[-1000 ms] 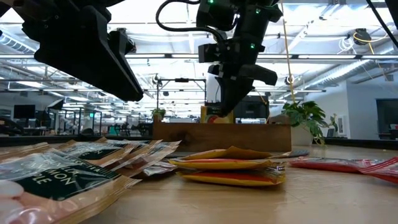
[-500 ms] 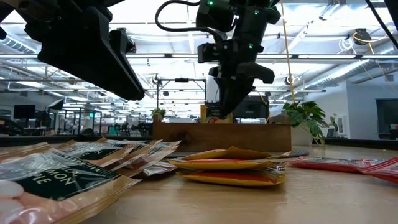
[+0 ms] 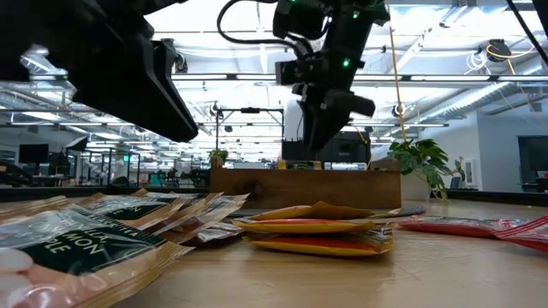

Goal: Pick & Place Tea
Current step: Put the yellow tea bag into the middle section of the wooden organizer, then put the brown tea bag into the left section of the wooden organizer

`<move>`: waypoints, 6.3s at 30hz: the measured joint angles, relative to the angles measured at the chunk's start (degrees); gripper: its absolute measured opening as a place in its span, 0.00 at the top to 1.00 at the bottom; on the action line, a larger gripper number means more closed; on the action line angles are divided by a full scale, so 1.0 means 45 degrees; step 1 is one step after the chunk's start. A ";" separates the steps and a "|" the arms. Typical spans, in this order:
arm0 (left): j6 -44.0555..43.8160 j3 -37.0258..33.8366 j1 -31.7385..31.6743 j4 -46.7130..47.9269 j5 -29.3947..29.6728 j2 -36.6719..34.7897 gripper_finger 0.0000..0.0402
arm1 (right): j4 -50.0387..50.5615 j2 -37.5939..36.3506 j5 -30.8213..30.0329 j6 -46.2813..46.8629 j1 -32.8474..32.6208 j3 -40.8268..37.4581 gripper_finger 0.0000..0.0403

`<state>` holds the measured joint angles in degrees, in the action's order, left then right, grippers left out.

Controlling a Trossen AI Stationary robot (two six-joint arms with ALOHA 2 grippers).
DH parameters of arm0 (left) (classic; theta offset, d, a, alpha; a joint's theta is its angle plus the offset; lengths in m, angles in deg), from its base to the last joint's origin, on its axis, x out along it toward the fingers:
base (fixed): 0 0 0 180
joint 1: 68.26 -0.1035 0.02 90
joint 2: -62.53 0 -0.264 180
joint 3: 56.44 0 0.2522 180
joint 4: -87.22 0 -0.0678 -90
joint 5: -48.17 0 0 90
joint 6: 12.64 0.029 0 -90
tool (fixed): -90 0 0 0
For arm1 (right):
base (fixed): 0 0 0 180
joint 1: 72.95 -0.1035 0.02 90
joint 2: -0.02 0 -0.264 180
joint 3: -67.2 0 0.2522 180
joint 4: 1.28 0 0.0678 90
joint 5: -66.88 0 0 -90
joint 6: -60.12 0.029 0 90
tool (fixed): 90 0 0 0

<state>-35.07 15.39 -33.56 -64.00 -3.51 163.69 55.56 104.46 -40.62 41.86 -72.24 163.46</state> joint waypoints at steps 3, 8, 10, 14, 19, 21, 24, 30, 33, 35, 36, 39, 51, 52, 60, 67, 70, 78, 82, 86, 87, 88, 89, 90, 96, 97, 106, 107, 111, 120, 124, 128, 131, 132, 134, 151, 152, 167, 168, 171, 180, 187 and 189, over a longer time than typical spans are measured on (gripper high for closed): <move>-0.0656 0.0000 -0.0011 0.0408 0.0833 0.0000 0.77 | -0.0117 -0.0848 0.1681 0.0211 0.0031 -0.0284 0.72; -0.0929 0.0000 -0.0035 0.0193 0.0735 0.0016 0.77 | -0.3032 -0.3408 0.2921 0.0937 -0.0422 -0.3084 0.80; -0.1199 0.0000 -0.0111 0.0186 0.0733 0.0138 0.77 | -0.4045 -0.4519 0.1799 0.1030 -0.0545 -0.4563 0.86; -0.1457 0.0000 -0.0476 -0.0335 0.0701 0.0551 0.77 | -0.5952 -0.6528 0.1489 0.1761 0.0112 -0.7105 0.98; -0.0978 0.0010 -0.1276 -0.0882 -0.0051 0.0888 0.77 | -0.7116 -0.7605 0.1580 0.2531 0.1042 -0.9063 0.98; -0.0790 -0.0005 -0.1626 -0.0791 -0.0384 0.0894 0.77 | -0.7212 -0.7604 0.1560 0.2523 0.1380 -0.9457 0.99; -0.0823 0.0000 -0.2193 -0.0830 -0.0517 0.0884 0.77 | -0.7318 -0.7382 0.1595 0.2627 0.1783 -0.9867 0.99; -0.0921 0.0000 -0.2884 -0.0526 -0.0539 0.0884 0.77 | -0.7555 -0.7140 0.1629 0.3091 0.1880 -1.0391 1.00; -0.0569 0.0000 -0.3102 -0.0609 -0.0552 0.0885 0.77 | -0.7719 -0.7135 0.1940 0.3298 0.1719 -1.0503 1.00; -0.0332 0.0000 -0.3259 -0.0594 -0.0551 0.0886 0.77 | -0.7887 -0.7139 0.2052 0.3302 0.1591 -1.0591 1.00; -0.0324 0.0000 -0.3327 -0.0529 -0.0556 0.0886 0.77 | -0.7972 -0.7140 0.2225 0.3326 0.1545 -1.0622 1.00; -0.0313 0.0000 -0.3597 -0.0388 -0.0835 0.0888 0.77 | -0.8035 -0.7140 0.2287 0.3608 0.1374 -1.0758 1.00; -0.0075 0.0143 -0.3959 -0.0466 -0.1821 0.0884 0.77 | -0.8037 -0.7275 0.2226 0.3135 0.1161 -1.0992 1.00; -0.0070 0.0199 -0.3959 -0.0462 -0.2009 0.0884 0.77 | -0.7988 -0.7298 0.2159 0.3128 0.1161 -1.0992 1.00; 0.0279 0.1862 -0.3560 0.1385 -0.2827 0.0728 0.77 | -0.7697 -0.8802 -0.2845 0.2573 0.1108 -1.0996 1.00; -0.2264 0.4907 -0.2133 0.8100 -0.2716 0.0383 0.77 | -0.5700 -1.2333 -0.0409 0.4609 -0.0171 -1.0992 1.00; -0.3456 0.5079 -0.1155 0.8925 -0.2715 0.0232 0.77 | -0.5174 -1.3505 0.2151 0.6162 -0.1240 -1.1123 1.00; -0.4421 0.4105 0.0863 0.5457 -0.3098 0.0655 0.77 | -1.3914 -1.2137 0.3577 0.7543 -0.4572 -1.4120 1.00; -0.3910 0.3075 0.1367 0.2761 -0.3625 0.0602 0.77 | -1.6887 -0.9770 0.3515 0.7005 -0.5234 -1.4062 1.00; -0.3924 0.2331 0.1858 0.1148 -0.4071 0.0618 0.77 | -1.6746 -0.7107 0.2905 0.6071 -0.5540 -1.2434 1.00; -0.3972 0.2000 0.1937 0.0426 -0.4013 0.0602 0.77 | -1.6710 -0.6434 0.2901 0.5782 -0.5568 -1.1959 1.00; -0.3998 0.1625 0.2028 -0.0245 -0.3983 0.0602 0.77 | -1.6664 -0.5824 0.2897 0.5524 -0.5603 -1.1561 1.00; -0.3950 0.1258 0.2112 -0.0889 -0.3988 0.0607 0.77 | -1.6666 -0.5254 0.2901 0.5280 -0.5613 -1.1249 1.00; -0.3895 0.0896 0.2232 -0.1616 -0.4037 0.0626 0.77 | -1.6773 -0.4654 0.2902 0.5061 -0.5610 -1.0959 1.00; -0.4095 -0.0995 0.3038 -0.5546 -0.4260 0.0624 0.77 | -1.7352 -0.1985 0.2884 0.4034 -0.5576 -0.9259 1.00; -0.3959 -0.1174 0.3190 -0.6221 -0.4177 0.0627 0.77 | -1.7326 -0.1752 0.2852 0.4022 -0.5572 -0.9071 1.00; -0.3611 0.0176 0.3882 -0.7729 -0.3116 0.2356 0.77 | -1.7333 -0.1185 0.1847 0.4123 -0.5557 -0.8616 1.00; -0.3733 0.0435 0.3814 -0.7577 -0.3239 0.2686 0.77 | -1.7333 -0.1185 0.1847 0.4220 -0.5561 -0.8616 1.00; -0.4117 0.1533 0.3529 -0.6646 -0.3624 0.3616 0.77 | -1.7226 -0.1185 0.1863 0.4334 -0.5622 -0.8621 1.00; -0.5933 0.2383 0.3051 -0.3666 -0.3402 0.3940 0.77 | -1.6915 -0.1185 0.2949 0.3522 -0.5678 -0.8631 0.99; -0.6160 0.2179 0.2864 -0.3482 -0.3067 0.3911 0.77 | -1.7408 -0.1185 0.2913 0.3761 -0.5678 -0.8636 0.99; -0.6287 0.2022 0.2812 -0.3456 -0.2821 0.3910 0.77 | -1.7757 -0.1185 0.2925 0.3776 -0.5659 -0.8636 0.99; -0.6286 0.1972 0.2813 -0.3410 -0.2691 0.3910 0.77 | -1.8148 -0.1134 0.2939 0.4104 -0.5622 -0.8636 0.99; -0.6276 0.1972 0.2818 -0.3378 -0.2691 0.3910 0.77 | -1.8310 -0.1065 0.2950 0.4482 -0.5557 -0.8636 0.99; -0.6177 0.1972 0.2841 -0.3333 -0.2647 0.3910 0.77 | -1.8613 -0.0794 0.3001 0.5369 -0.5298 -0.8636 0.99; -0.5144 0.1948 0.2938 -0.2885 -0.2127 0.3915 0.77 | -1.6741 0.2395 0.3586 0.8418 -0.4014 -0.5862 0.67; -0.5057 0.1948 0.2962 -0.2889 -0.2126 0.3920 0.77 | -1.6741 0.2400 0.3588 0.8559 -0.3952 -0.5858 0.66; -0.4893 0.0762 0.2781 -0.4985 -0.1980 0.3905 0.77 | -1.6692 0.2395 0.4290 0.8913 -0.3942 -0.5843 0.65; -0.4829 0.0736 0.2747 -0.5063 -0.1989 0.3905 0.77 | -1.6693 0.2395 0.4274 0.8917 -0.3909 -0.5843 0.65; -0.4791 0.0719 0.2705 -0.5085 -0.2025 0.3905 0.77 | -1.6755 0.2395 0.4260 0.8922 -0.3871 -0.5843 0.66; -0.4696 0.0716 0.2705 -0.5075 -0.2050 0.3910 0.77 | -1.6905 0.2395 0.4257 0.9509 -0.3644 -0.5843 0.65; -0.4311 0.0704 0.2672 -0.5244 -0.2068 0.3929 0.77 | -1.6843 0.2499 0.4251 0.9744 -0.3569 -0.5722 0.65; -0.4236 0.0704 0.2654 -0.5275 -0.2075 0.3934 0.77 | -1.7004 0.2618 0.4294 0.9790 -0.3570 -0.5722 0.65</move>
<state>-54.13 18.56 -21.62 -87.73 -12.85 181.40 -20.96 116.24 -21.30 85.92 -88.30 137.72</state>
